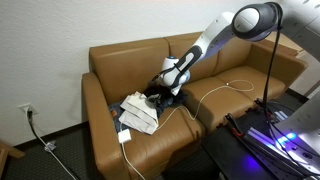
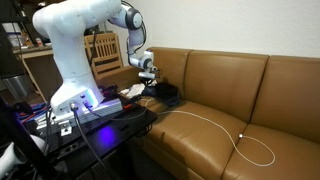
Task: Move the pair of jeans to the left
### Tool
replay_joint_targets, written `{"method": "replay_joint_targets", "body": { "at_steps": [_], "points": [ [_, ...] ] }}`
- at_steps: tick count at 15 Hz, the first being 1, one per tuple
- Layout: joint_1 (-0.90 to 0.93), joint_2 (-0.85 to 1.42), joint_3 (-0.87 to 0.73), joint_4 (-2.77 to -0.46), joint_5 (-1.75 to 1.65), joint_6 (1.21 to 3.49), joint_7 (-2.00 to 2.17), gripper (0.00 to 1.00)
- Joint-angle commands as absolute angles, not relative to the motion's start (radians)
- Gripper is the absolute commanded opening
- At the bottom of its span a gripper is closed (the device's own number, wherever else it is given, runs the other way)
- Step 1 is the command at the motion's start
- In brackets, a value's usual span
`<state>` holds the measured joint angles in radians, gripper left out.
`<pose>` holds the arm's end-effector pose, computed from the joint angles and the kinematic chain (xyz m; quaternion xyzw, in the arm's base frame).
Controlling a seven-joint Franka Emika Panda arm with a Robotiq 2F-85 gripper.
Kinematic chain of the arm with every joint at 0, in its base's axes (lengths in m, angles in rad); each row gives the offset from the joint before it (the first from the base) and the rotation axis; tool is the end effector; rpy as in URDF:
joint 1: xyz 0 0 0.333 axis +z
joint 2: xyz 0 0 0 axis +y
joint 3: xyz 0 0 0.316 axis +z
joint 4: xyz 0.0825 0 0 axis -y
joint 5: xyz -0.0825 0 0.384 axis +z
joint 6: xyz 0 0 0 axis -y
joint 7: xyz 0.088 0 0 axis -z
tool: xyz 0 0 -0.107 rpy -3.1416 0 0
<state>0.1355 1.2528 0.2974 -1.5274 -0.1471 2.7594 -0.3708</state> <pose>0.5856 0.2610 -0.0591 -0.9265 -0.3588 -0.0139 0.1126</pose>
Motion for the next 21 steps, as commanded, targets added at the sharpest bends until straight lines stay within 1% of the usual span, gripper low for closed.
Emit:
{"method": "replay_joint_targets", "body": {
  "at_steps": [1,3,4,6,9,10,12,16,21],
  "points": [
    [0.326,1.13,0.224,-1.599,-0.223,2.778,-0.277,0.01],
    [0.438,1.063,0.174,-1.62,-0.252,2.756,-0.171,0.01],
    [0.357,1.159,0.22,-1.538,-0.231,2.757,-0.24,0.05],
    [0.44,1.115,0.187,-1.554,-0.24,2.754,-0.177,0.05],
    [0.452,1.104,0.173,-1.566,-0.243,2.752,-0.166,0.05],
    [0.447,1.104,0.173,-1.568,-0.242,2.752,-0.166,0.01],
    [0.419,1.154,0.213,-1.465,-0.236,2.678,-0.23,0.01],
    [0.56,1.2,0.176,-1.219,-0.323,2.474,-0.274,0.01],
    [0.682,1.287,0.152,-0.941,-0.42,2.358,-0.361,0.01]
  ]
}}
